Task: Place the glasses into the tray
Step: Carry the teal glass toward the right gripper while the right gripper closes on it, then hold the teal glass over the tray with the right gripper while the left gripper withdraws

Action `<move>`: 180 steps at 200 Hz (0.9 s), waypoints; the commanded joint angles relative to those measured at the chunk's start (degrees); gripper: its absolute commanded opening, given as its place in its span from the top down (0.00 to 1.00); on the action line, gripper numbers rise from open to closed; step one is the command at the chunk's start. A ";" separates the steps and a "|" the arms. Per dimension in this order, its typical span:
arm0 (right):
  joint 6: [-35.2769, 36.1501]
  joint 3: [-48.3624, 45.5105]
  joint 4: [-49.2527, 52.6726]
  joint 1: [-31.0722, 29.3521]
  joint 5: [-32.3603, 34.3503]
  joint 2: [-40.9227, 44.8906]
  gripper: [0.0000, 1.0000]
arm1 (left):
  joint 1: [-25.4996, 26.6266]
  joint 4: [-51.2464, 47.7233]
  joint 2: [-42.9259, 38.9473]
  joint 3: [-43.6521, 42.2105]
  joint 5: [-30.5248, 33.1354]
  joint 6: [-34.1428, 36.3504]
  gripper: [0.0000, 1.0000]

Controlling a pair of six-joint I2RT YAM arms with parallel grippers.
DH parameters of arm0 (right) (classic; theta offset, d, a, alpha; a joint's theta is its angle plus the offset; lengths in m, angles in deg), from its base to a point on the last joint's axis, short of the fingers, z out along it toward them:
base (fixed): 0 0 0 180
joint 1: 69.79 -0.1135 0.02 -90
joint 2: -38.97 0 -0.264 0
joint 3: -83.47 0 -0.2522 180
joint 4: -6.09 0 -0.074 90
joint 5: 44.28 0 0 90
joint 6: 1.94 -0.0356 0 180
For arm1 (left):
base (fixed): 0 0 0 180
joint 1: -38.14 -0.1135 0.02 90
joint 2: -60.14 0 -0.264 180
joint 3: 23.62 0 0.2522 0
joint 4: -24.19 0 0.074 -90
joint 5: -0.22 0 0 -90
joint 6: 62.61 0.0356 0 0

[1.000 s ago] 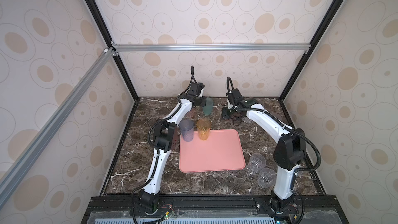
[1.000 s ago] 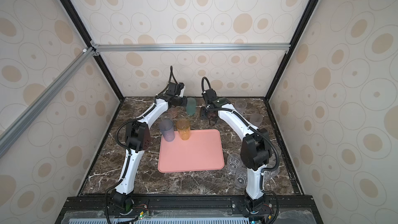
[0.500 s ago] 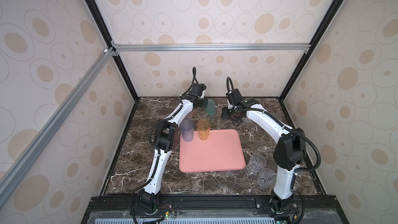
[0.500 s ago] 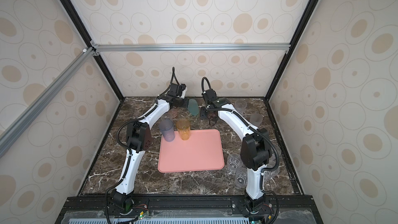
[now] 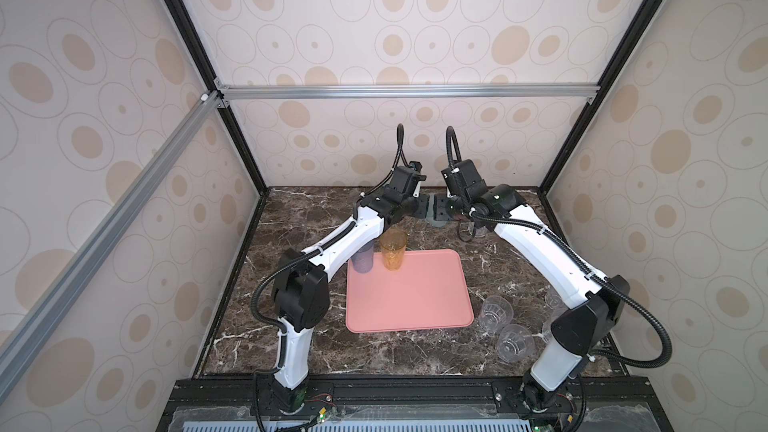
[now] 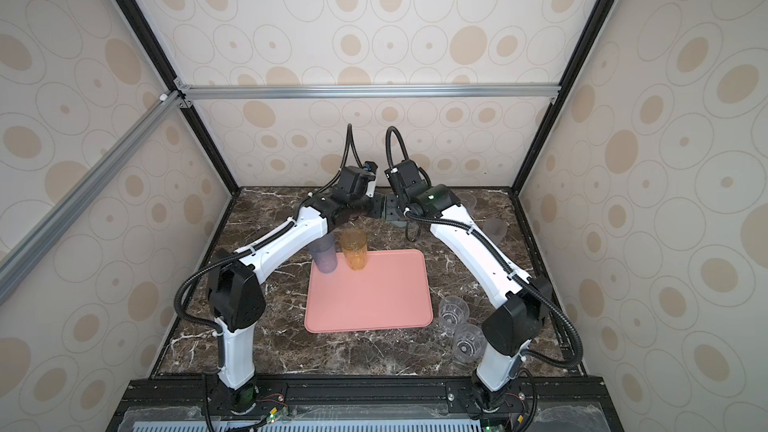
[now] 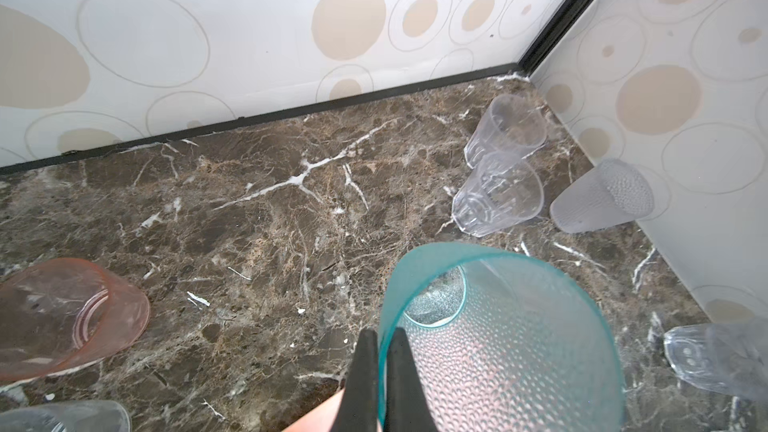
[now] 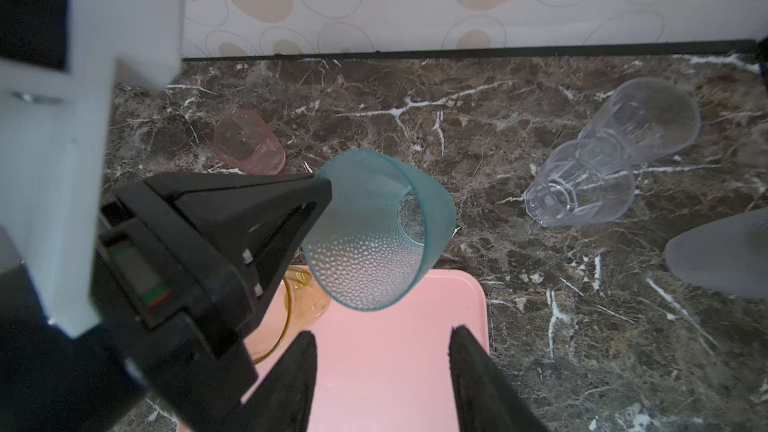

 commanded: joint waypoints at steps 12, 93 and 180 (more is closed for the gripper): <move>1.76 0.22 2.86 -0.16 5.56 -0.98 0.48 | 1.60 4.19 -4.26 -3.58 3.74 -5.34 1.00; 1.59 -3.35 0.22 -0.17 6.75 -2.36 0.58 | 4.62 6.78 -10.35 -12.49 2.95 -9.25 1.00; 2.14 -7.43 1.74 -0.31 6.26 -3.78 0.94 | 6.99 2.40 -11.44 -12.17 0.10 -7.54 0.94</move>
